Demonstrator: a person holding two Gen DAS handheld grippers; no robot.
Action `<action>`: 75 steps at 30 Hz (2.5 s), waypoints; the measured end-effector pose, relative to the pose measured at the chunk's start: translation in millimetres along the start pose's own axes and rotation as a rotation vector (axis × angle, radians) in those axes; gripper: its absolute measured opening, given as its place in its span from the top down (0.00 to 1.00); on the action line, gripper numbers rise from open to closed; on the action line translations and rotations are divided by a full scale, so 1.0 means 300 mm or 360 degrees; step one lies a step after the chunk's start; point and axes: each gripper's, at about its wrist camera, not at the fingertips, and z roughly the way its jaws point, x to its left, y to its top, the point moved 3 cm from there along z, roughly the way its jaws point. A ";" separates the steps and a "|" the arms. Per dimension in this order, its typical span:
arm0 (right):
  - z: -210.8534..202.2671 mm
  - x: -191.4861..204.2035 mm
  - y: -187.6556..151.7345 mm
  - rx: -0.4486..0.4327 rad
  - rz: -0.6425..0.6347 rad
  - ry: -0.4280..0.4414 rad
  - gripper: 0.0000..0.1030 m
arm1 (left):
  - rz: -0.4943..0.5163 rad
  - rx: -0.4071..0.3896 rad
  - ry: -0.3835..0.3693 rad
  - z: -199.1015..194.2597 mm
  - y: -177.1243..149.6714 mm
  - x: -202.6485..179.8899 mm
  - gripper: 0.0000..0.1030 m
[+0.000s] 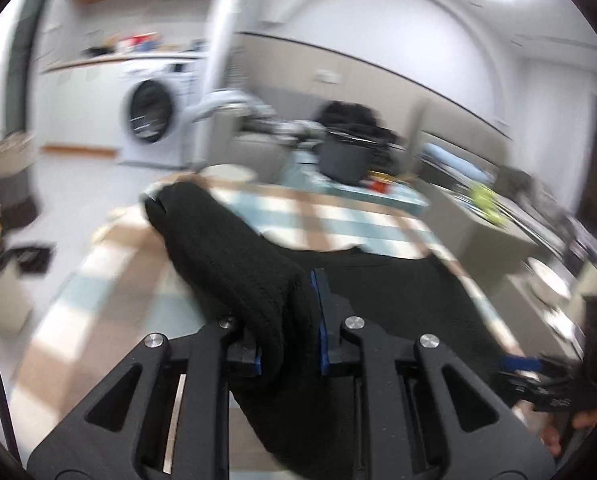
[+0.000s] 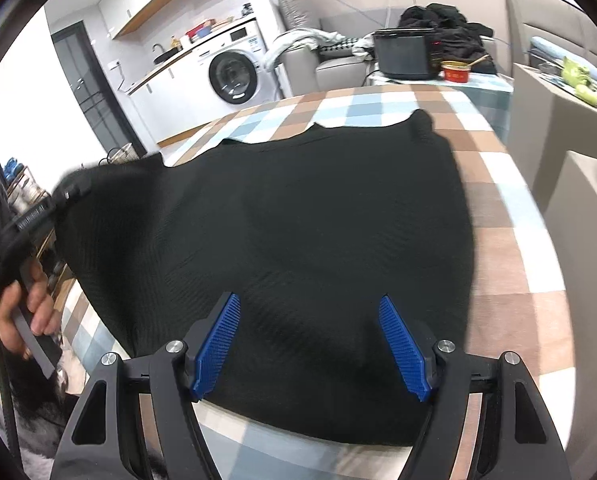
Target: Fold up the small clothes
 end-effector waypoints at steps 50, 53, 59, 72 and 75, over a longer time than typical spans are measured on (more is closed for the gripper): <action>0.150 0.143 0.080 0.0479 -0.0457 0.0575 0.31 | 0.0130 0.0532 -0.0258 0.221 -0.219 0.036 0.37; 0.152 0.142 0.038 0.0628 -0.0567 0.0568 0.31 | 0.0103 0.0532 -0.0254 0.220 -0.217 0.050 0.37; 0.125 0.096 0.024 0.0621 -0.0326 0.0638 0.49 | 0.0073 0.0565 -0.0256 0.232 -0.225 0.062 0.37; 0.062 0.025 0.040 0.0442 -0.0128 0.0338 0.93 | 0.0081 0.0587 -0.0259 0.229 -0.226 0.046 0.37; 0.070 -0.002 0.019 0.0477 -0.0091 0.0378 0.88 | 0.0126 0.0644 -0.0286 0.233 -0.254 0.012 0.37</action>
